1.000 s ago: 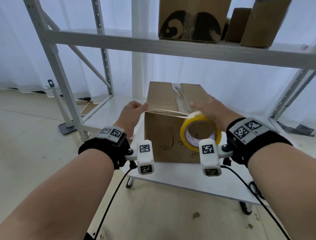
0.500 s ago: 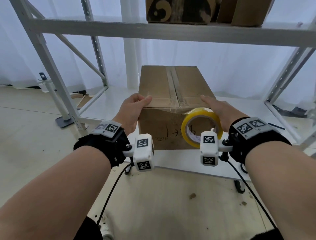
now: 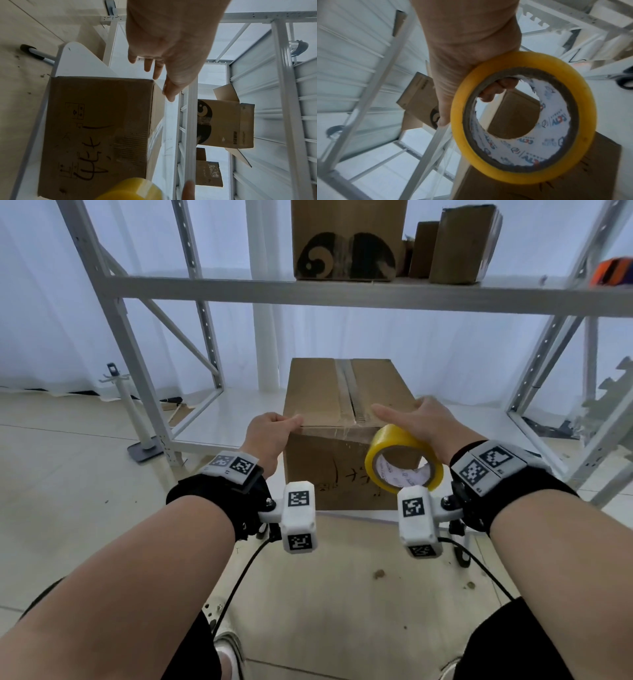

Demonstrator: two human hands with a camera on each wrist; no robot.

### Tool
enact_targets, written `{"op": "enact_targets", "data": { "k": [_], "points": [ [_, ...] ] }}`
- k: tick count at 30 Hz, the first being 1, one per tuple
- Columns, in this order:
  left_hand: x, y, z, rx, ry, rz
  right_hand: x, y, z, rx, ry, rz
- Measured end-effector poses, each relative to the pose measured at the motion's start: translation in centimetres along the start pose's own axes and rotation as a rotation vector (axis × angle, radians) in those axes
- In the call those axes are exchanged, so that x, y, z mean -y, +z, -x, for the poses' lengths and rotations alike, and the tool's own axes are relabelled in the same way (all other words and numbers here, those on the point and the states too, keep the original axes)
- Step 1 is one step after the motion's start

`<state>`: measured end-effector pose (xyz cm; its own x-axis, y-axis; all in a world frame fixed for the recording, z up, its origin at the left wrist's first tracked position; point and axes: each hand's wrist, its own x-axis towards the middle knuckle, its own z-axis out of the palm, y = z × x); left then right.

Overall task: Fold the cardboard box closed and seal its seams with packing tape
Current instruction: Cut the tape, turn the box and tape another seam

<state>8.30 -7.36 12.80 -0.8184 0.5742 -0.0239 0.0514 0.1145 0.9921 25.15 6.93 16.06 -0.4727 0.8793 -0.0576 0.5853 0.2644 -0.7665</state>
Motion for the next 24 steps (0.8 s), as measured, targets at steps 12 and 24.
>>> {"op": "enact_targets", "data": {
  "k": [12, 24],
  "points": [
    [-1.5, -3.2, -0.6, -0.061, -0.004, -0.027, 7.6, -1.1, -0.2, 0.202, -0.43, 0.494],
    [0.1, -4.4, -5.2, -0.062, -0.053, -0.112, 11.8, 5.6, -3.3, -0.101, -0.644, 1.308]
  ]
}}
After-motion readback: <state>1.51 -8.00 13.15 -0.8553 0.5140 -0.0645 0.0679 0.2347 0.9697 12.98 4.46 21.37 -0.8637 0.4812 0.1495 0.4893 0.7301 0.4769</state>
